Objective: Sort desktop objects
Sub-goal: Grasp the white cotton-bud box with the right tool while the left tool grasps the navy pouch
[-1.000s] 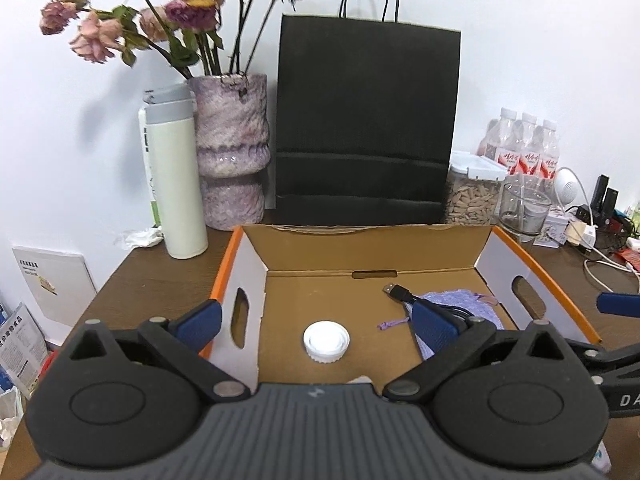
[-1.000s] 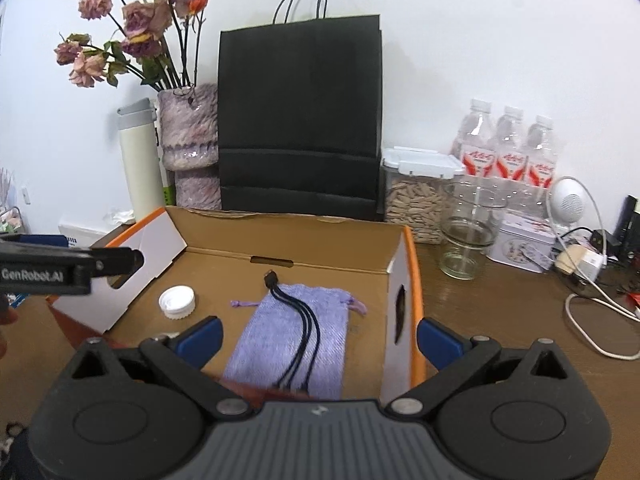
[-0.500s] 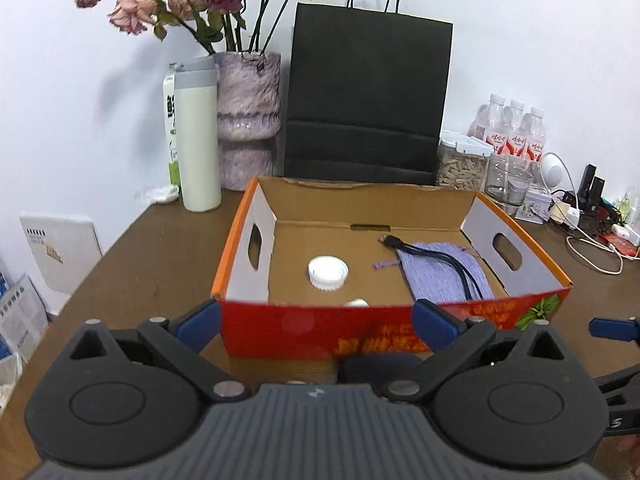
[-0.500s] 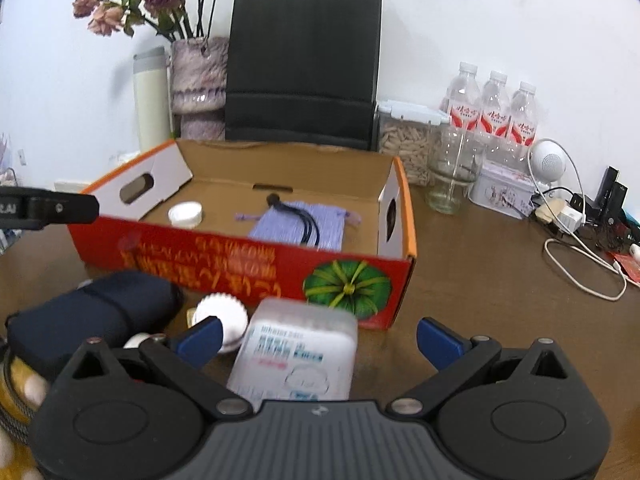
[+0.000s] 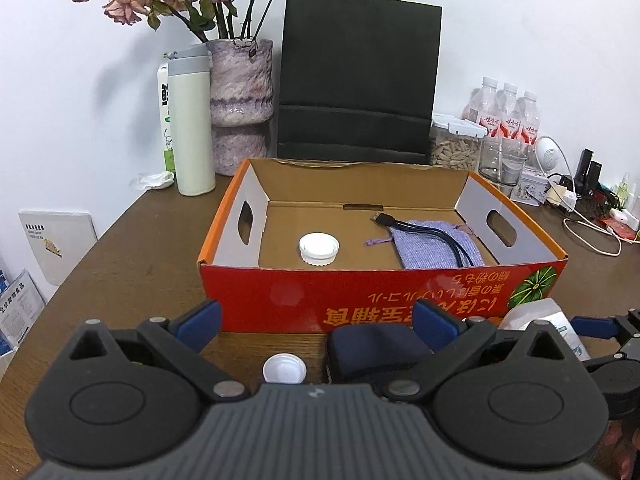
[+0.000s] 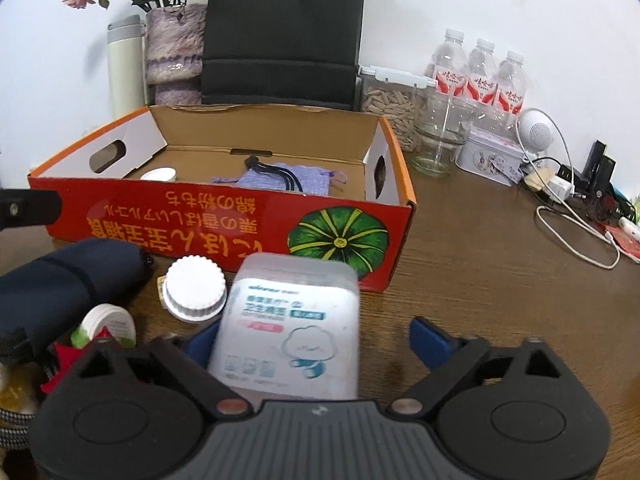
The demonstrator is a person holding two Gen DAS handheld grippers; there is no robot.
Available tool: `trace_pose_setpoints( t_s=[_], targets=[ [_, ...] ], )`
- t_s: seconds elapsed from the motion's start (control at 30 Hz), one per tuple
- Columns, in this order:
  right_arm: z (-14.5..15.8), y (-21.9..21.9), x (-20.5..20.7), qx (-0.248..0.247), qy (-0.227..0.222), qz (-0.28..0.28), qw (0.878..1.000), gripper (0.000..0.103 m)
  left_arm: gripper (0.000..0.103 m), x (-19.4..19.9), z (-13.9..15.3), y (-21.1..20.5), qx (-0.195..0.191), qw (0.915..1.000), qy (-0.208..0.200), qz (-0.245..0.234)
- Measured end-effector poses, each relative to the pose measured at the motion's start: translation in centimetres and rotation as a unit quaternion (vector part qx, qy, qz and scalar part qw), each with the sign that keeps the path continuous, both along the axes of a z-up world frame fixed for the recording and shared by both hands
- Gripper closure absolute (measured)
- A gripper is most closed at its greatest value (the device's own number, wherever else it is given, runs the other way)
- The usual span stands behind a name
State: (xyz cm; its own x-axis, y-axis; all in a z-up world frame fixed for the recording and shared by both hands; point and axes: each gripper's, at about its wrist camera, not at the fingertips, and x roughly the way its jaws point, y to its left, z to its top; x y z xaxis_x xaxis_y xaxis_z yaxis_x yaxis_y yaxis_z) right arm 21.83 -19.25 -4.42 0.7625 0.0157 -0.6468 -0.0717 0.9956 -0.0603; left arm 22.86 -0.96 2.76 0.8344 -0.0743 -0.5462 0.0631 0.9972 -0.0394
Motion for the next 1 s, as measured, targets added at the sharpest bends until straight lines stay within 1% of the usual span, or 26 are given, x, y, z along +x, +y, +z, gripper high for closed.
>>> trace_pose_setpoints(
  t_s=[0.03,0.07,0.1,0.13,0.27,0.37,0.5,0.63,0.73,0.8,0.87,0.93,1.0],
  targets=[
    [0.0,0.0,0.0,0.001,0.001,0.001,1.0,0.025,0.0,0.0,0.0,0.0,-0.001,1.0,0.001,0.0],
    [-0.1,-0.1,0.1,0.003,0.004,0.003,1.0,0.029,0.0,0.0,-0.1,0.0,-0.001,1.0,0.002,0.0],
    [-0.1,-0.1,0.1,0.007,0.005,0.006,1.0,0.036,0.0,-0.1,0.0,0.0,-0.001,1.0,0.002,-0.001],
    [-0.1,-0.2,0.1,0.013,0.006,0.009,1.0,0.038,0.0,-0.1,0.0,0.0,-0.001,1.0,0.002,-0.002],
    [-0.1,-0.4,0.2,0.019,0.008,0.014,1.0,0.039,0.0,0.0,0.0,-0.2,0.0,1.0,0.005,-0.004],
    [0.0,-0.6,0.1,0.023,0.008,0.018,1.0,0.039,0.0,0.0,0.0,-0.5,-0.002,0.9999,0.015,-0.009],
    [0.0,-1.0,0.1,0.029,0.007,0.024,0.999,0.039,0.0,0.3,0.1,-1.0,-0.01,0.9987,0.039,-0.03],
    [0.6,-1.4,-0.2,0.037,-0.007,0.025,0.999,0.039,0.0,1.0,0.2,-1.6,-0.005,0.9973,0.065,-0.035],
    [1.2,-1.8,-0.6,0.042,-0.022,0.028,0.998,0.039,0.0,1.9,0.1,-2.2,-0.002,0.9949,0.091,-0.044],
    [1.6,-2.0,-0.8,0.044,-0.032,0.032,0.998,0.039,0.0,2.8,-0.1,-2.7,0.006,0.992,0.117,-0.047],
    [1.8,-2.3,-1.0,0.042,-0.037,0.035,0.998,0.039,0.002,3.5,-0.5,-3.1,0.016,0.9889,0.14,-0.047],
    [1.9,-2.6,-1.1,0.044,-0.039,0.037,0.998,0.039,0.006,4.0,-0.9,-3.3,0.022,0.9859,0.16,-0.042],
    [2.0,-2.9,-1.2,0.046,-0.041,0.038,0.997,0.039,0.007,4.4,-1.2,-3.5,0.025,0.9829,0.177,-0.042]
  ],
)
